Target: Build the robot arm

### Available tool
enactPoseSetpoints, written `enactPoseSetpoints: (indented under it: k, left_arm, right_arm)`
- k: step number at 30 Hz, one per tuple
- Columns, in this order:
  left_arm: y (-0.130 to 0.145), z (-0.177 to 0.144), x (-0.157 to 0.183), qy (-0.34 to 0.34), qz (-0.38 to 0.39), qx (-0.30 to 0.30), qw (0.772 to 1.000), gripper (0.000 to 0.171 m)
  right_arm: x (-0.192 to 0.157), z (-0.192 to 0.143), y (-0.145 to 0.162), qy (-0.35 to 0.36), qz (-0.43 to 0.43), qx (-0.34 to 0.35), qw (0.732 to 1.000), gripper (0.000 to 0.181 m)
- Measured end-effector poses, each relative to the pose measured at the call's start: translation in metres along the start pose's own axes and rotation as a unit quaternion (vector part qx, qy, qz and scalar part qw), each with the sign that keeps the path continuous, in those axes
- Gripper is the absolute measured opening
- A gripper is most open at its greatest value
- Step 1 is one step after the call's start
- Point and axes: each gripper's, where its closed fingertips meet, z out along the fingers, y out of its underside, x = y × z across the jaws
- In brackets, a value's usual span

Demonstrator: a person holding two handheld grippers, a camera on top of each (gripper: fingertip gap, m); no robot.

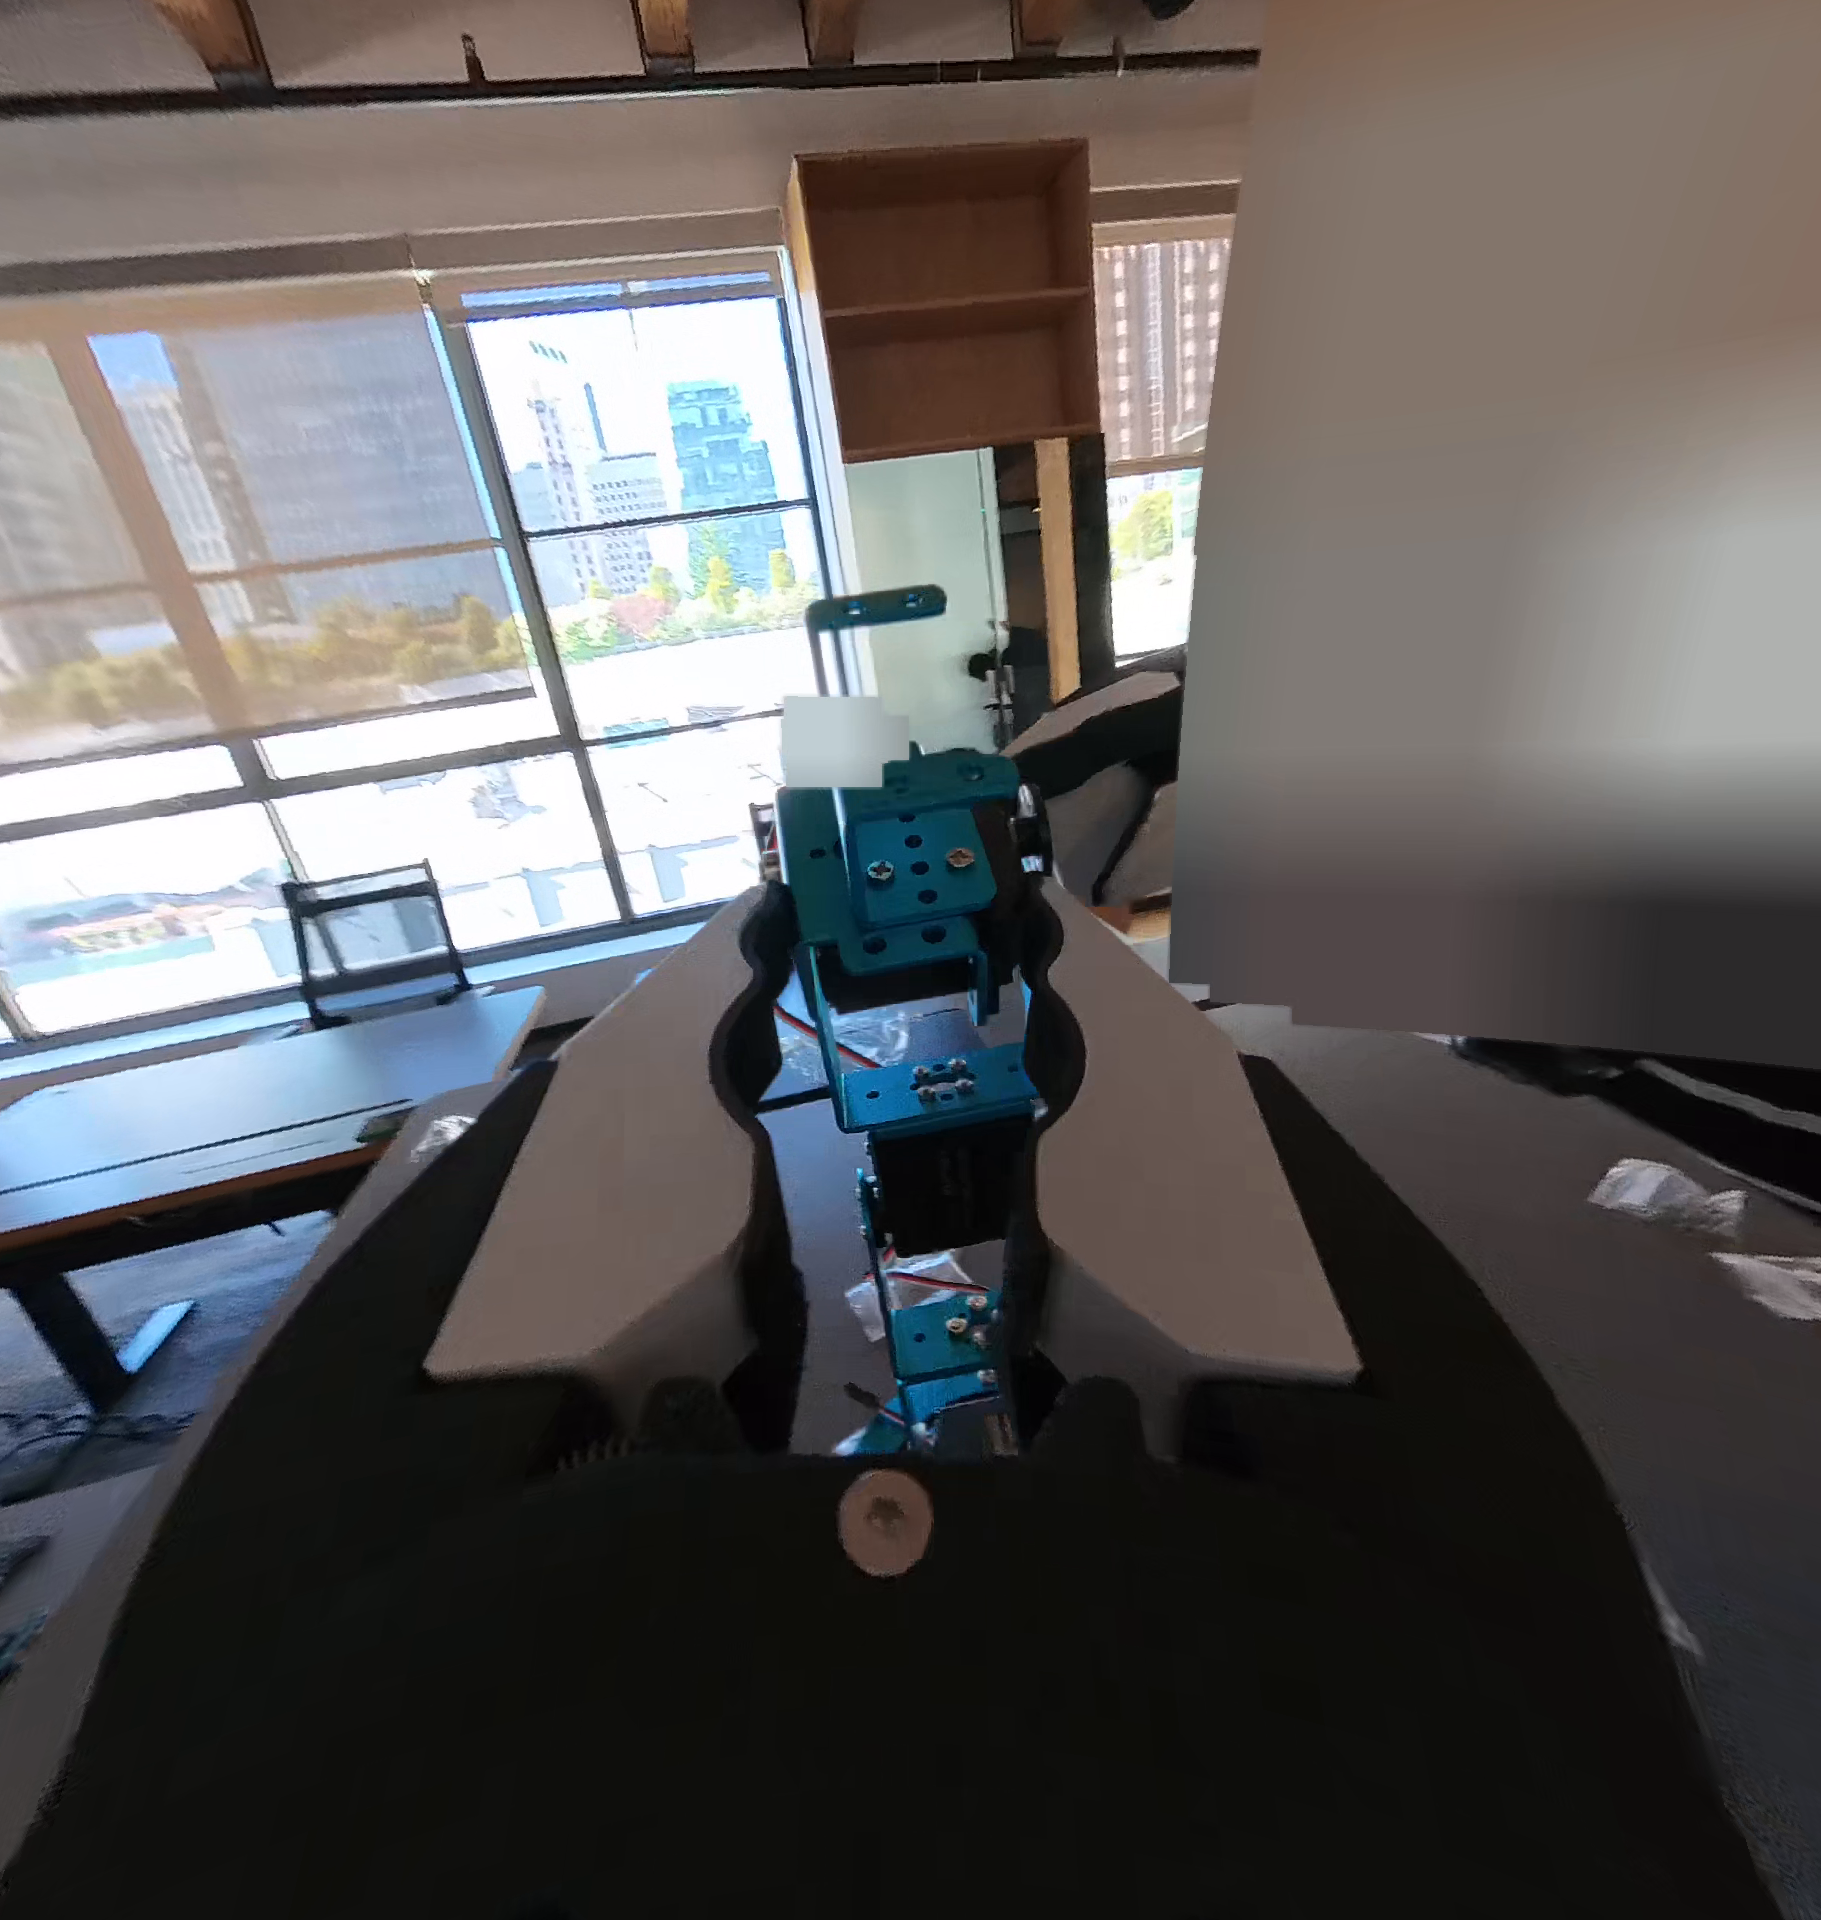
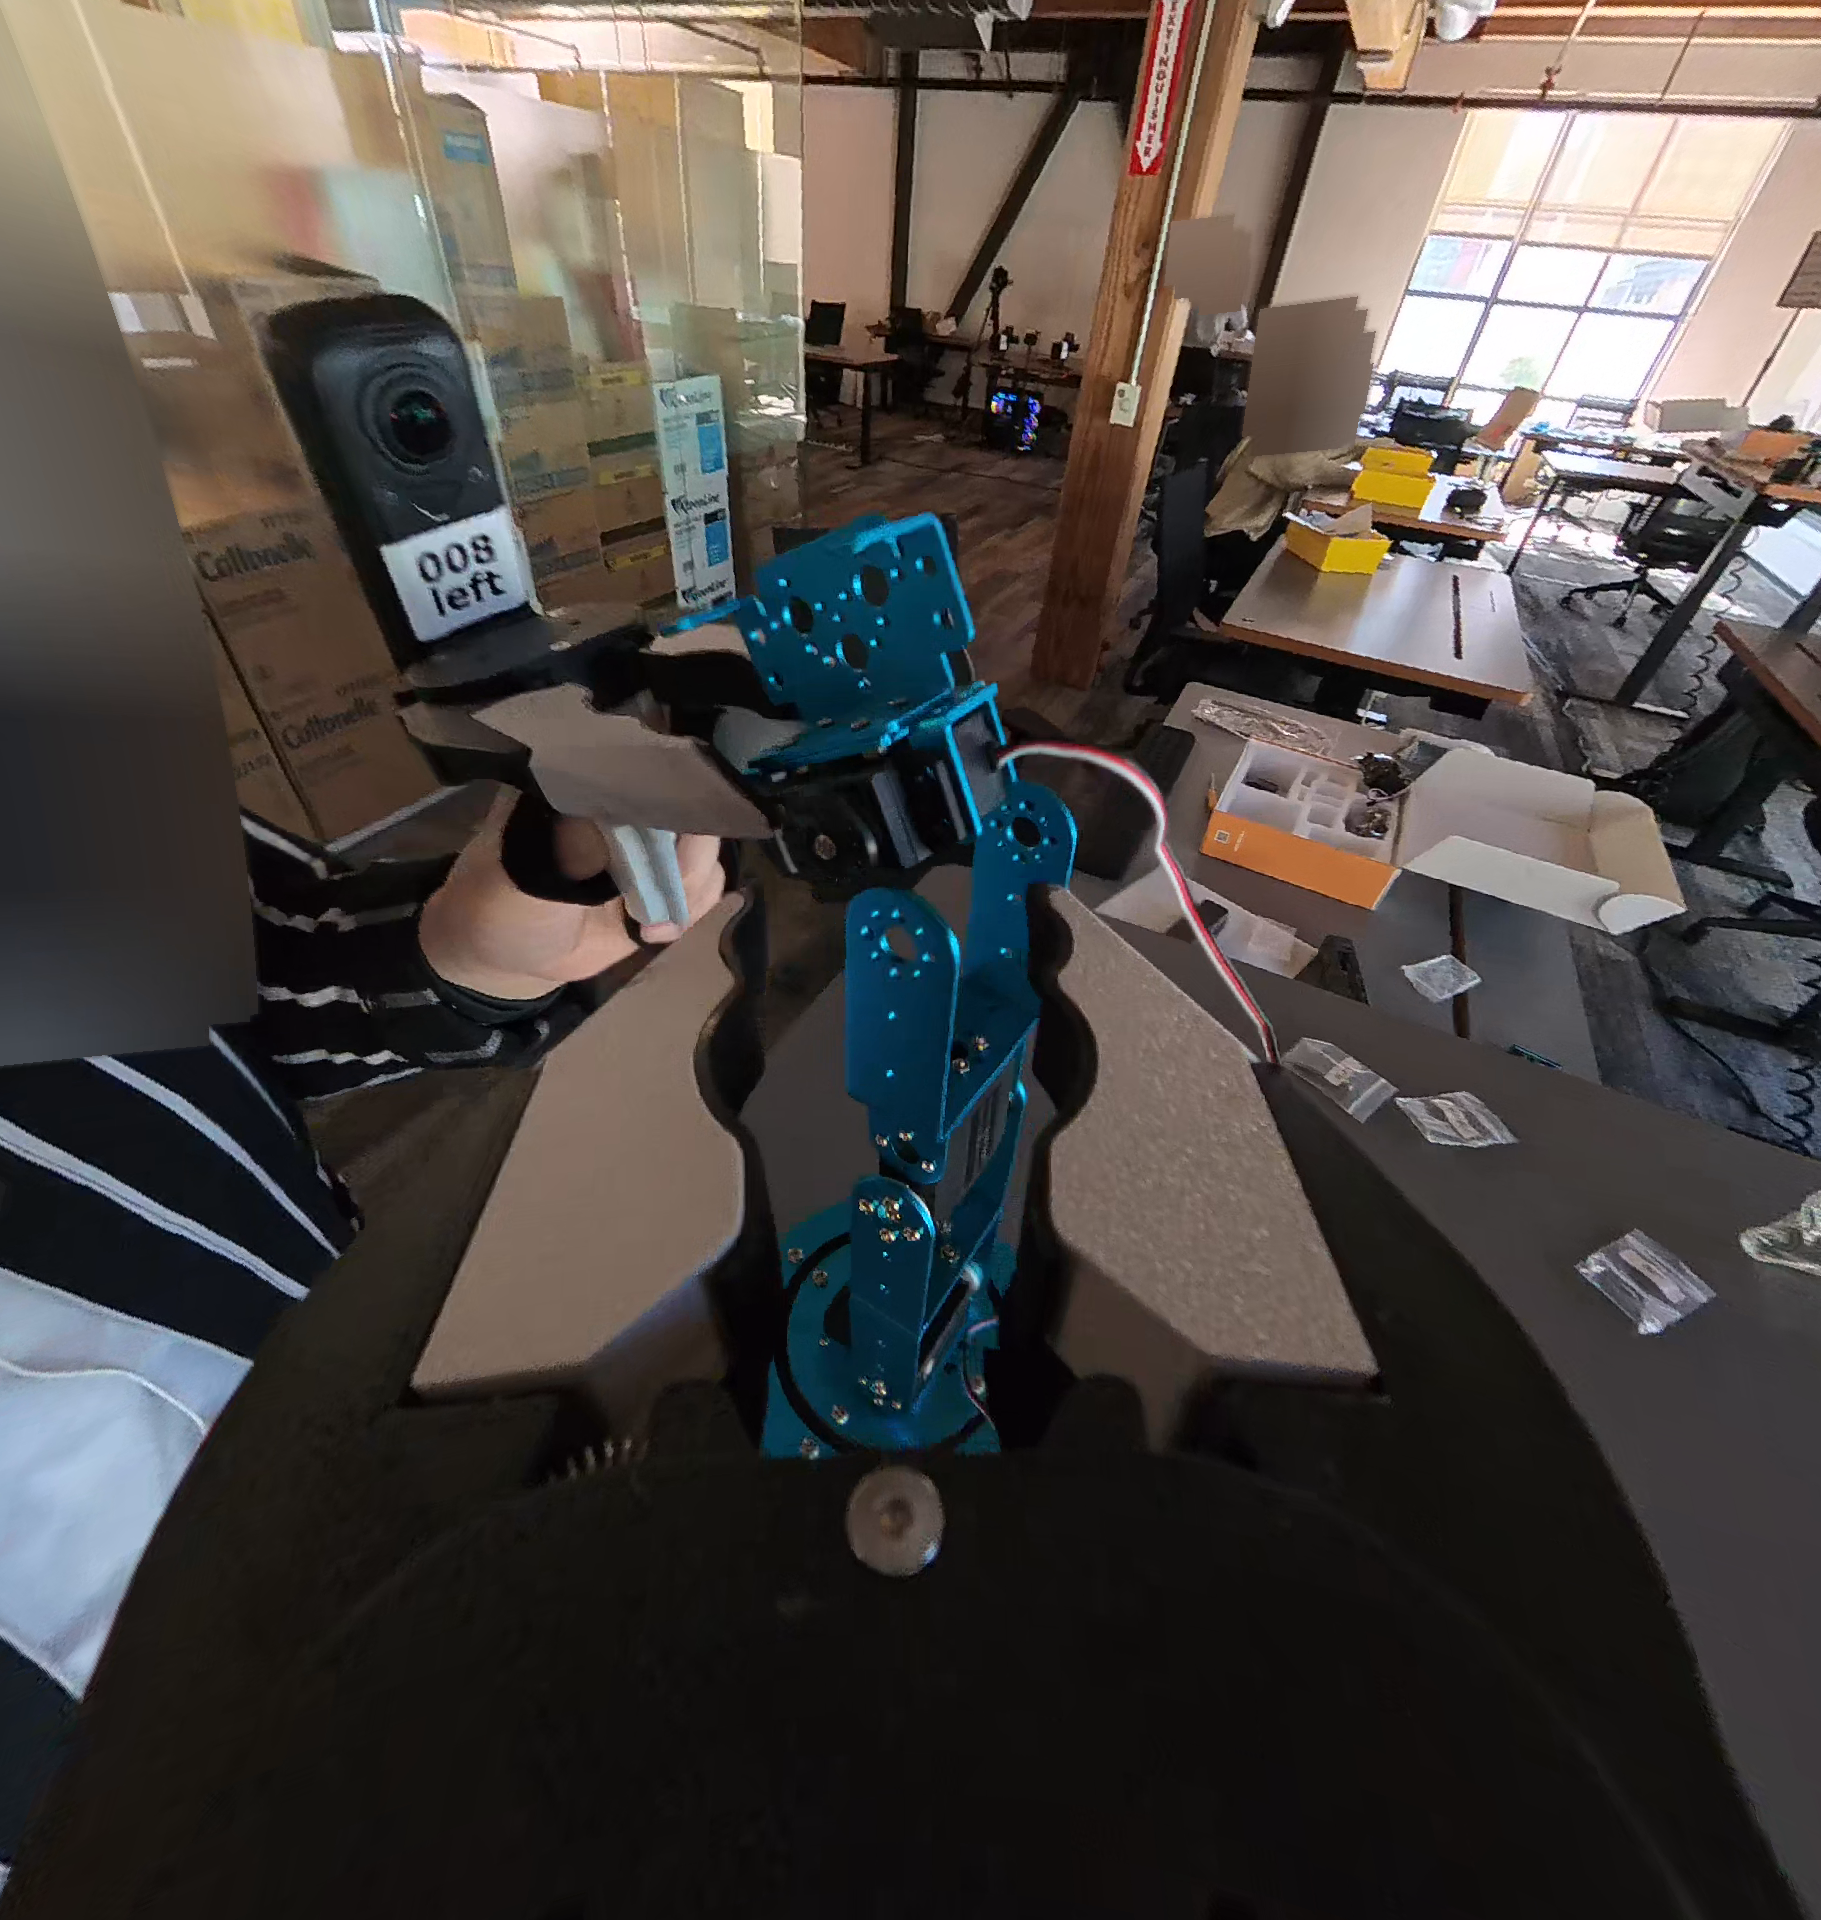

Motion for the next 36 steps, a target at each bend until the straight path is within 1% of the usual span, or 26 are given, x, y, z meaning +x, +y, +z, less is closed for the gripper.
enactPoseSetpoints:
  k: [3,8,12,16,22,27,31,33,34,36]
  left_arm:
    - [-0.001,0.002,-0.003,-0.021,0.022,-0.007,1.0,0.042]
    - [0.006,0.007,-0.001,-0.044,0.056,-0.023,0.997,0.042]
    - [0.007,0.006,0.0,-0.053,0.065,-0.029,0.996,0.042]
    - [0.009,0.006,0.001,-0.07,0.106,-0.049,0.991,0.042]
    - [0.008,0.005,0.002,-0.086,0.137,-0.057,0.985,0.042]
    - [0.009,0.006,0.002,-0.088,0.137,-0.056,0.985,0.043]
    - [0.008,0.006,0.002,-0.089,0.143,-0.052,0.984,0.042]
    - [0.008,0.007,0.003,-0.088,0.141,-0.05,0.985,0.042]
    - [0.008,0.008,0.003,-0.087,0.141,-0.048,0.985,0.042]
    - [0.008,0.009,0.004,-0.087,0.141,-0.045,0.985,0.042]
  right_arm:
    - [0.004,-0.002,0.006,0.02,-0.007,-0.016,1.0,0.049]
    - [0.008,-0.008,0.007,0.038,-0.002,-0.002,0.999,0.048]
    - [0.008,-0.007,0.008,0.028,0.008,0.008,1.0,0.047]
    - [0.01,-0.002,0.012,0.028,-0.02,-0.006,0.999,0.045]
    - [0.004,-0.001,0.004,0.026,-0.022,0.008,0.999,0.044]
    - [0.0,0.0,0.01,0.039,-0.053,-0.01,0.998,0.046]
    - [0.005,-0.008,-0.003,0.011,-0.046,0.006,0.999,0.049]
    - [0.006,-0.012,-0.014,-0.015,-0.064,0.004,0.998,0.055]
    - [0.005,-0.014,-0.017,-0.033,-0.08,-0.008,0.996,0.058]
    - [0.002,-0.016,-0.017,-0.08,-0.109,-0.057,0.989,0.059]
